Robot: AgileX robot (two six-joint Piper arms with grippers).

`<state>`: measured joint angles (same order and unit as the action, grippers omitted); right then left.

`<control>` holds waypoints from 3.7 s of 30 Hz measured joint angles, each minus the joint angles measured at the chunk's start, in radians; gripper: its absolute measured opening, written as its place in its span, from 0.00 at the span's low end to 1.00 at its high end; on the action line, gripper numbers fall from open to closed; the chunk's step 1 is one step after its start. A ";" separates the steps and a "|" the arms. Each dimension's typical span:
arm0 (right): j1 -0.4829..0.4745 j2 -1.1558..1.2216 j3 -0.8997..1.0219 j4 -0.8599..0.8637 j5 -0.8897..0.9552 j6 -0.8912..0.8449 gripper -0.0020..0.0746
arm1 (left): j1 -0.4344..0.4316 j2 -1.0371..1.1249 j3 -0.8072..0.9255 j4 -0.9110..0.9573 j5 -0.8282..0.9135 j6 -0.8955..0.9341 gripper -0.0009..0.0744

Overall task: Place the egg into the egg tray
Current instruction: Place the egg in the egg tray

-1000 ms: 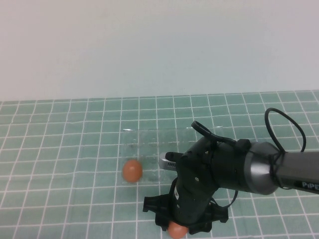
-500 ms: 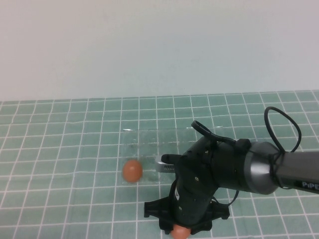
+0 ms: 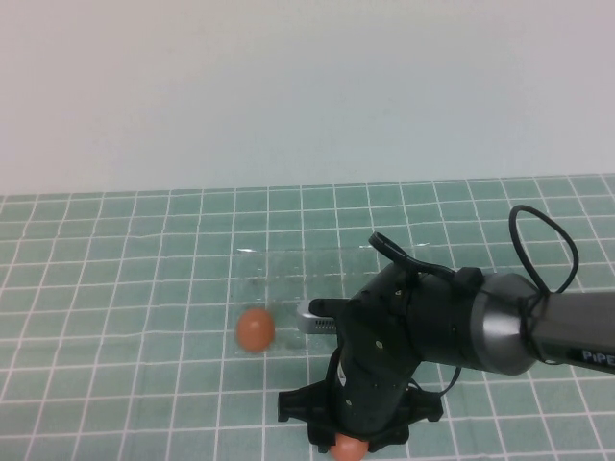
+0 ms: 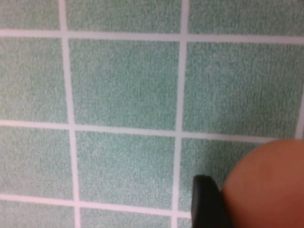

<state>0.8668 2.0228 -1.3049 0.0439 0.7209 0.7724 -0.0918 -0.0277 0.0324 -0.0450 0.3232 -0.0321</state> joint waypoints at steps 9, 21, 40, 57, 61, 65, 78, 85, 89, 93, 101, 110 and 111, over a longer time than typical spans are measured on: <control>0.002 -0.002 0.000 -0.115 0.000 -0.062 0.52 | 0.000 0.000 0.000 0.000 0.000 0.000 0.01; 0.002 -0.082 0.000 -0.457 -0.119 -0.102 0.52 | 0.000 0.000 0.000 0.000 0.000 0.000 0.01; 0.002 -0.341 0.002 -0.620 -0.274 -0.069 0.52 | 0.000 0.000 0.000 0.000 0.000 0.000 0.01; -0.098 -0.639 0.372 -0.464 -0.734 -0.139 0.52 | 0.000 0.000 0.000 0.000 0.000 0.000 0.01; -0.107 -0.632 0.409 -0.328 -0.777 -0.375 0.52 | 0.000 0.000 0.000 0.000 0.000 0.000 0.01; -0.113 -0.596 0.478 -0.089 -0.940 -0.641 0.52 | 0.000 0.000 0.000 0.000 0.000 0.000 0.01; -0.115 -0.361 0.589 0.035 -1.500 -0.841 0.52 | 0.000 0.000 0.000 0.000 0.000 0.000 0.01; -0.115 -0.204 0.589 0.016 -1.653 -0.854 0.52 | 0.000 0.000 0.000 0.000 0.000 0.000 0.01; -0.115 -0.125 0.580 0.016 -1.790 -0.803 0.52 | 0.000 0.000 0.000 0.000 0.000 0.000 0.01; -0.115 -0.064 0.537 -0.001 -1.838 -0.734 0.52 | 0.000 0.000 0.000 0.000 0.000 0.000 0.01; -0.115 -0.001 0.509 -0.096 -1.849 -0.713 0.52 | 0.000 0.000 0.000 0.000 0.000 0.000 0.01; -0.115 0.042 0.509 -0.153 -1.850 -0.713 0.52 | 0.000 0.000 0.000 0.000 0.000 0.000 0.01; -0.115 0.047 0.509 -0.153 -1.850 -0.713 0.52 | 0.000 0.000 0.000 0.000 0.000 0.000 0.01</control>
<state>0.7516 2.0700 -0.7958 -0.1095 -1.1293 0.0593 -0.0918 -0.0277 0.0324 -0.0450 0.3232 -0.0321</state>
